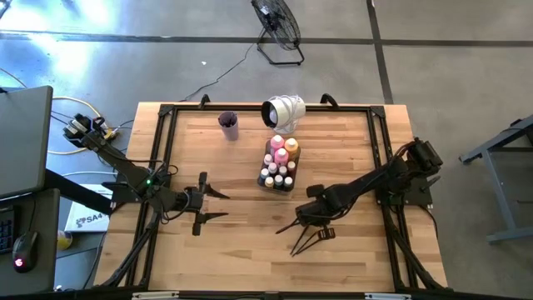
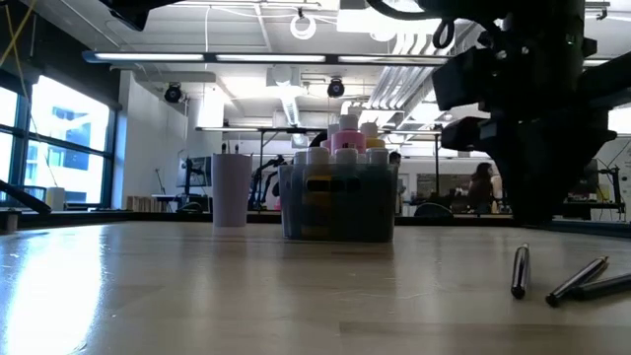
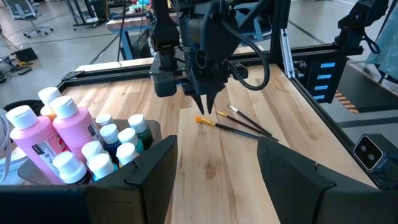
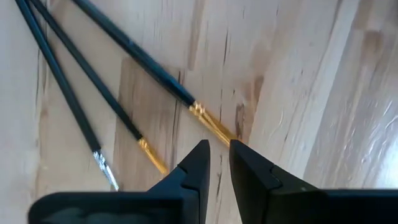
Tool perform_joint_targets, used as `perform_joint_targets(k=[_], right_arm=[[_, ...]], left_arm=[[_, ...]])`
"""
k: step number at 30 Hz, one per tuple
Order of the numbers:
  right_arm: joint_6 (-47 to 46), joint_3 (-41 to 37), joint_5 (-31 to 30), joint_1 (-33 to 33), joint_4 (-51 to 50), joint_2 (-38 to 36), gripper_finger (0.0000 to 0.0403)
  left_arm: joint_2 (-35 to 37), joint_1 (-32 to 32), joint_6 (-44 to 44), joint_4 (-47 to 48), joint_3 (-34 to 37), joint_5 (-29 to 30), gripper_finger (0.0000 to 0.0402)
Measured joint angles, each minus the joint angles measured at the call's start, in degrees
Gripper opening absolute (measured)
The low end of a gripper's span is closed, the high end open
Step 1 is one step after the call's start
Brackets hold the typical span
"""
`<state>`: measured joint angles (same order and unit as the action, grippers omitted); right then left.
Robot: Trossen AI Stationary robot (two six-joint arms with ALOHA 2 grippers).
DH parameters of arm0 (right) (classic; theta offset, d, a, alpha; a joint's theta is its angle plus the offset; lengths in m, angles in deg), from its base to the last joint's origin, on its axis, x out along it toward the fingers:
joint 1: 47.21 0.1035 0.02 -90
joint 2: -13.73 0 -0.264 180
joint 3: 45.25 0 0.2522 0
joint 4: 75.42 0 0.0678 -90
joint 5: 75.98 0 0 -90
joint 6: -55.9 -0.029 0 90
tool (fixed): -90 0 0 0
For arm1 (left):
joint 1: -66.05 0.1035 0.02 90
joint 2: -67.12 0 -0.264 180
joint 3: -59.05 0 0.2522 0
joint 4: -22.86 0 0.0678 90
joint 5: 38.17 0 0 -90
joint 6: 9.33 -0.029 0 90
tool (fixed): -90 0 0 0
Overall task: Pick & Place Paint Supplies
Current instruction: Put the gold paint brush into the violet cup
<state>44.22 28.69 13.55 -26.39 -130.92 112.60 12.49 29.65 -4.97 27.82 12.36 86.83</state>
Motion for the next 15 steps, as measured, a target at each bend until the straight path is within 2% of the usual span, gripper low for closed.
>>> perform_joint_targets(k=[5,11,15], right_arm=[[0.1,0.0,0.1,-0.2,-1.2,0.0,0.0078],[2.9,0.0,-5.1,-0.3,-1.8,0.0,0.0139],[4.3,-0.3,-5.0,-1.1,-1.4,0.5,0.0153]], left_arm=[[0.0,0.0,0.0,0.0,0.0,0.0,0.0219],[0.0,0.0,0.0,-0.1,0.0,0.0,0.0219],[0.0,0.0,0.0,-0.1,0.0,0.0,0.0219]])
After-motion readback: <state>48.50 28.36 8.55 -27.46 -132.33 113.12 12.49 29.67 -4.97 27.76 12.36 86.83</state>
